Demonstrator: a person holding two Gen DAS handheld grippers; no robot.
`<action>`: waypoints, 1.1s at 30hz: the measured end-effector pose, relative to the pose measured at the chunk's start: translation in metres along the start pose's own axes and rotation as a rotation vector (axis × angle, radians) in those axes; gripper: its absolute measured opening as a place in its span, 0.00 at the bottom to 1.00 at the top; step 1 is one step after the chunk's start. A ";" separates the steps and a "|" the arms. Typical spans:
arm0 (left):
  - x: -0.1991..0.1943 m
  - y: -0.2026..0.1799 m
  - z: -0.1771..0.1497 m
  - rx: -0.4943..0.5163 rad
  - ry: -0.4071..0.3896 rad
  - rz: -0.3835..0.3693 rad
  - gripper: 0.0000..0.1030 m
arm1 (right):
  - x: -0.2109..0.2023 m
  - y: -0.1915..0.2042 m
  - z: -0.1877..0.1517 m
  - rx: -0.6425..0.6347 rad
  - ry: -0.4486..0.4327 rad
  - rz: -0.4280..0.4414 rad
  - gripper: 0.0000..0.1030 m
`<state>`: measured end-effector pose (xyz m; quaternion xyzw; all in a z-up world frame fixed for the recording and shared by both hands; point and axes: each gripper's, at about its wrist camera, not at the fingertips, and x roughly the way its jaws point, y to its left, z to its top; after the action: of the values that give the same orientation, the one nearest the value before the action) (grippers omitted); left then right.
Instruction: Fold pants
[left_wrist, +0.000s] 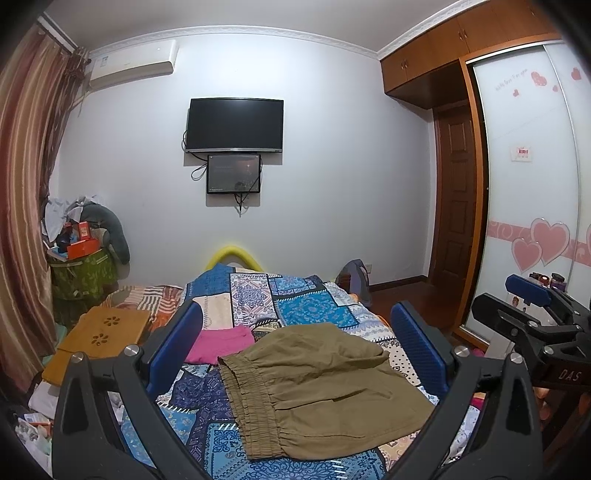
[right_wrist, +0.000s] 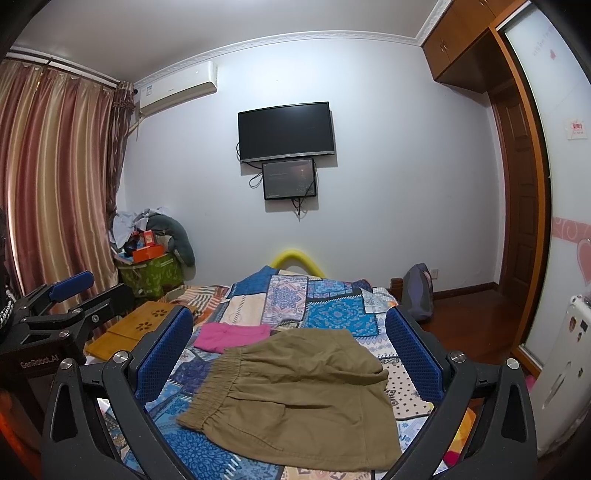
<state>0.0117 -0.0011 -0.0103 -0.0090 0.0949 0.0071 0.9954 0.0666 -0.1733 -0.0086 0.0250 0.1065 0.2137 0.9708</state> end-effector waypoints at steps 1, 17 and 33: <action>0.000 0.000 0.000 0.000 0.000 -0.001 1.00 | 0.000 0.000 0.000 0.001 0.000 0.001 1.00; 0.001 -0.003 -0.002 0.007 0.001 0.000 1.00 | -0.003 0.001 0.005 -0.001 -0.004 0.003 1.00; 0.003 -0.001 -0.003 0.001 0.008 -0.009 1.00 | -0.002 0.001 0.004 0.005 0.003 0.000 1.00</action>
<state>0.0142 -0.0025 -0.0137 -0.0088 0.0987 0.0024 0.9951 0.0656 -0.1734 -0.0045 0.0272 0.1083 0.2134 0.9706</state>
